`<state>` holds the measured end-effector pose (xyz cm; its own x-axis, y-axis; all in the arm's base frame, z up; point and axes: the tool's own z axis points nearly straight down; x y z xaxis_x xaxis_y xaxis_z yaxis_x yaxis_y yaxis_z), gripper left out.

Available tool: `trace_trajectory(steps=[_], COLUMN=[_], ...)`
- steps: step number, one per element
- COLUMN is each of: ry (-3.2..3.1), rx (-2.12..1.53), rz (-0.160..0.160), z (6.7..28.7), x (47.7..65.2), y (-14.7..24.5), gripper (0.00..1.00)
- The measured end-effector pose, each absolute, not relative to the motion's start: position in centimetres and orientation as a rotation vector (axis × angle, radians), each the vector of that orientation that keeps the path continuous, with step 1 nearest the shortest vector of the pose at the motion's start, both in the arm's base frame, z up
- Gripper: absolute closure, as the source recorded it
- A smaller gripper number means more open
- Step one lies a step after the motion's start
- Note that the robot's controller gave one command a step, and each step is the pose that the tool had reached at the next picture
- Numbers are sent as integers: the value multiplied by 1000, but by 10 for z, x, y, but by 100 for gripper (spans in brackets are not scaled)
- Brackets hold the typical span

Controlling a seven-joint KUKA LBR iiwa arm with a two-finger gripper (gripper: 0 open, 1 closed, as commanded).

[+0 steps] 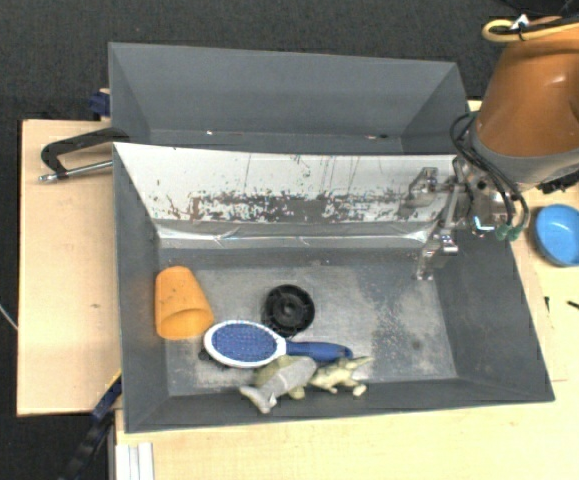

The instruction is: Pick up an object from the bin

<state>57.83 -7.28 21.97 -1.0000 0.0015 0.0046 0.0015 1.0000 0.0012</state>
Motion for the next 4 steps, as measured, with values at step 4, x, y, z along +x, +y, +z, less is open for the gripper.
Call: trace_trajectory(steps=[4], ry=[-3145], rx=[93], rz=[-2], z=[73], x=[546], y=[83], gripper=[0])
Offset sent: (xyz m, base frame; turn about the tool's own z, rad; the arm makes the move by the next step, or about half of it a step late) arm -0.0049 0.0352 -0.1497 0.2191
